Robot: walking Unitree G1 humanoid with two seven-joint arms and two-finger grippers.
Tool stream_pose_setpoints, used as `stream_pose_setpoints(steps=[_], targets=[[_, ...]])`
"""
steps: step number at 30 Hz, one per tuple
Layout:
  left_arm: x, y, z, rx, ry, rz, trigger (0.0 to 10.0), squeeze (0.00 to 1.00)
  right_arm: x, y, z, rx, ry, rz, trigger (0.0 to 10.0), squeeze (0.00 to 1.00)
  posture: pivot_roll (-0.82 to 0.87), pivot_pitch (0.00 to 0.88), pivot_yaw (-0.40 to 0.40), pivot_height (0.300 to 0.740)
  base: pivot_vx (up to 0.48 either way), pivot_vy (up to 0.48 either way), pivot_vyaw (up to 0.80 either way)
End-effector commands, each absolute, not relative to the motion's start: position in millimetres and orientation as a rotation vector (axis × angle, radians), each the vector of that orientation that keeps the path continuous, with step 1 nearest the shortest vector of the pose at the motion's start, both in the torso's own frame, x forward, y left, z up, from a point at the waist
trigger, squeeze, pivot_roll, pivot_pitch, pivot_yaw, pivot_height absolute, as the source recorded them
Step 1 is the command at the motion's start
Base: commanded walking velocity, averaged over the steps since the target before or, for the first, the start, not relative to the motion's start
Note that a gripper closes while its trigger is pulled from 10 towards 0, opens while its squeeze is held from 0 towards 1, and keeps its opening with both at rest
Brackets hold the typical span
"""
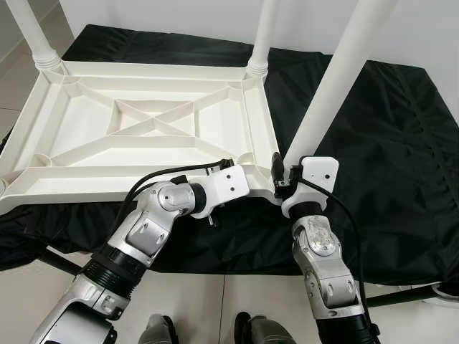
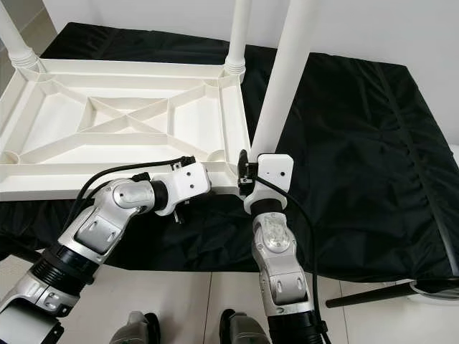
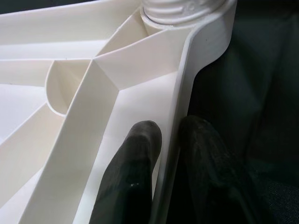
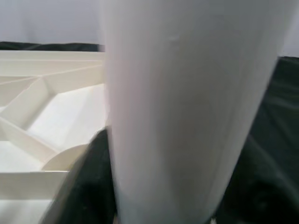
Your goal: Building children table
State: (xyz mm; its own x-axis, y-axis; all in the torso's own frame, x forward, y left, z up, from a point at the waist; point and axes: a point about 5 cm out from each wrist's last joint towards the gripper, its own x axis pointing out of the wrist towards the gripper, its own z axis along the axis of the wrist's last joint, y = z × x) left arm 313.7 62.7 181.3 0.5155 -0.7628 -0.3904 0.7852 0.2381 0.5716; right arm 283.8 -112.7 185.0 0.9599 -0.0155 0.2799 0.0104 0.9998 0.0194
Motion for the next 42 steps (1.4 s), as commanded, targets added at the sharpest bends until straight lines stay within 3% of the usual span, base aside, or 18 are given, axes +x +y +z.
stream_pose_setpoints(steps=[1, 11, 12, 16, 17, 23, 30, 42], targets=[[312.4, 61.2, 191.0, 0.831, -0.031, -1.035, 10.0, 0.0, 282.6, -132.7, 173.6, 0.035, -0.232, -0.106, 10.0, 1.0, -0.04, 0.171, -0.076, 0.74, 0.0, 0.0, 0.0], [312.0, 60.0, 190.7, 0.831, -0.035, -1.037, 10.0, 0.0, 286.3, -144.8, 178.5, 0.027, -0.27, -0.022, 10.0, 1.0, -0.04, 0.164, -0.078, 0.74, 0.0, 0.0, 0.0], [311.8, 59.6, 190.7, 0.831, -0.036, -1.039, 10.0, 0.0, 287.0, -144.6, 181.3, 0.02, -0.289, 0.098, 10.0, 1.0, -0.04, 0.162, -0.077, 0.74, 0.0, 0.0, 0.0], [311.6, 59.3, 190.4, 0.833, -0.036, -1.041, 10.0, 0.0, 287.1, -144.6, 179.9, 0.025, -0.27, 0.199, 10.0, 1.0, -0.04, 0.16, -0.076, 0.74, 0.0, 0.0, 0.0], [311.6, 59.3, 190.3, 0.833, -0.036, -1.041, 10.0, 0.0, 286.7, -146.2, 180.1, 0.03, -0.27, 0.258, 10.0, 0.0, -0.04, 0.16, -0.074, 0.74, 0.0, 0.0, 0.0], [311.7, 58.0, 190.5, 0.834, -0.038, -1.046, 10.0, 0.0, 285.8, -154.9, 181.4, 0.007, -0.25, 0.566, 10.0, 0.0, -0.04, 0.158, -0.07, 0.74, 0.0, 0.0, 0.0], [312.1, 57.4, 191.1, 0.833, -0.041, -1.048, 10.0, 0.0, 292.0, -162.5, 178.7, -0.034, -0.192, 0.767, 10.0, 0.0, -0.04, 0.158, -0.066, 0.74, 0.0, 0.0, 0.0], [312.5, 58.3, 192.1, 0.832, -0.038, -1.045, 10.0, 0.0, 318.7, -175.0, 178.8, -0.106, -0.168, 0.852, 10.0, 0.0, -0.03, 0.171, -0.055, 0.74, 0.0, 0.0, 0.0]])
